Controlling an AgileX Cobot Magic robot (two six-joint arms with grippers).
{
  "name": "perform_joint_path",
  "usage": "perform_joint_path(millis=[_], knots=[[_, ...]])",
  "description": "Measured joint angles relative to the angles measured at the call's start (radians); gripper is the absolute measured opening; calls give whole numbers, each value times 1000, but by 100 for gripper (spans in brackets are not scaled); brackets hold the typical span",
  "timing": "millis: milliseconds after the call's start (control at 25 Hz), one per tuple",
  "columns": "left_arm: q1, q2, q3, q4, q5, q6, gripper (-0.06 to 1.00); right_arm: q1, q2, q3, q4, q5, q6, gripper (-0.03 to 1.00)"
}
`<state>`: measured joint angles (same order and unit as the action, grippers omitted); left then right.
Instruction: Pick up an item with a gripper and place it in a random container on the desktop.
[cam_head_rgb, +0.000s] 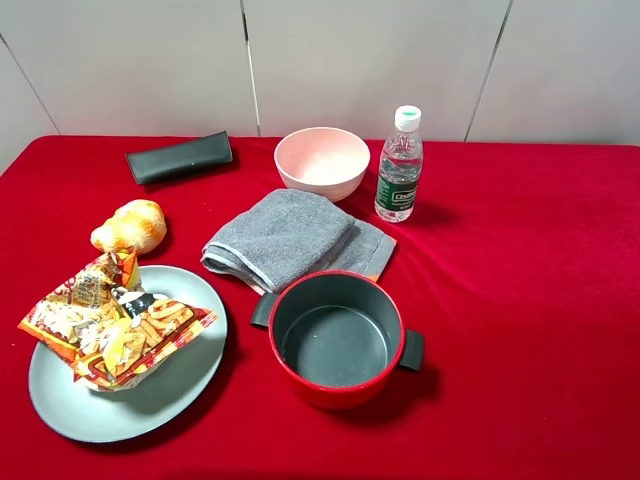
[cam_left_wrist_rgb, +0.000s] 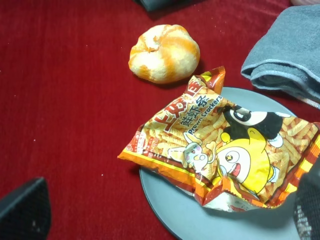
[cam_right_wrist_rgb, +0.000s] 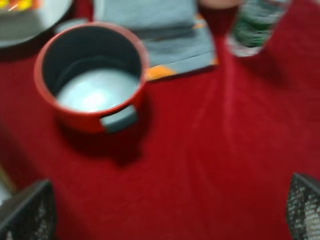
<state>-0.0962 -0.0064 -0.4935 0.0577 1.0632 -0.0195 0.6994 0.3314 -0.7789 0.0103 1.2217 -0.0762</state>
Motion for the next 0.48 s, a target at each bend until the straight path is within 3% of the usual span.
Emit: perform_joint_path(millis=[240, 280, 480], knots=[[0, 0, 0, 0, 0, 0, 96, -260, -85, 16, 0, -33, 0, 69], [0, 0, 0, 0, 0, 0, 96, -342, -112, 41, 0, -54, 0, 69], [0, 0, 0, 0, 0, 0, 96, -527, -186, 145, 1, -64, 0, 69]])
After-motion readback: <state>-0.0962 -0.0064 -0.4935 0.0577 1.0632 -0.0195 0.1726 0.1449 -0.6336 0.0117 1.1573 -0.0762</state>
